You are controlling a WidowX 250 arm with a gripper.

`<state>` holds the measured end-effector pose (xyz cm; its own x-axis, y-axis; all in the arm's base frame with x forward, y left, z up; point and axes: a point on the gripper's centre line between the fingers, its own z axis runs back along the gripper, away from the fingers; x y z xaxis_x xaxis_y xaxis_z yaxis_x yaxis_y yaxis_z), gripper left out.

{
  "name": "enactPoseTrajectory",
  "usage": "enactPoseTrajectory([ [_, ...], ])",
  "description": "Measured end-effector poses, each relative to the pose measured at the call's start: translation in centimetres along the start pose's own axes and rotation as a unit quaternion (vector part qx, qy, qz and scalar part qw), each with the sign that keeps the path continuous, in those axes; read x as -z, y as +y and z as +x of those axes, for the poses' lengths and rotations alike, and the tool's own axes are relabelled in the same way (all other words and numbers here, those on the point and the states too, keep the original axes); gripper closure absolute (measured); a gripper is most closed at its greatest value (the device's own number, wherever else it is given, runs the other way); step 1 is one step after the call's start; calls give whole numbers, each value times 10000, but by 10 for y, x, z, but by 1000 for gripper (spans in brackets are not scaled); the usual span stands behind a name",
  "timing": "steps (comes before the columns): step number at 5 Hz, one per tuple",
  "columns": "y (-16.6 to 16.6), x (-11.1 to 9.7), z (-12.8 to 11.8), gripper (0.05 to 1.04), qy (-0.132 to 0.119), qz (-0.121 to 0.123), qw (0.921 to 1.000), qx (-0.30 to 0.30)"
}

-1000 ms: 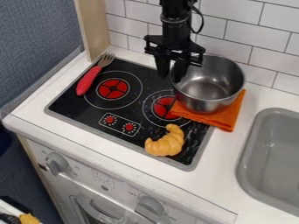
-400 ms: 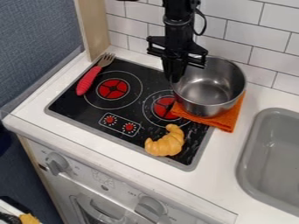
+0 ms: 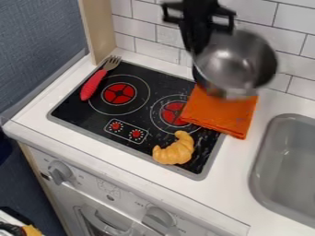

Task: Moved the silver pot on the lower left side

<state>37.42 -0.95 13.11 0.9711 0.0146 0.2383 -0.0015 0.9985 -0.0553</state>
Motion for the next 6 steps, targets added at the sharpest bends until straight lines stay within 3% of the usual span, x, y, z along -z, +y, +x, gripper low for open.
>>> enactPoseTrajectory([
  [1,27,-14,-31,1011,141,92,9995,-258],
  [3,101,-19,-104,1012,668,589,9946,-528],
  [4,126,-21,-113,1012,692,783,9930,-557],
  [6,165,6,-129,1012,1182,985,9860,-645],
])
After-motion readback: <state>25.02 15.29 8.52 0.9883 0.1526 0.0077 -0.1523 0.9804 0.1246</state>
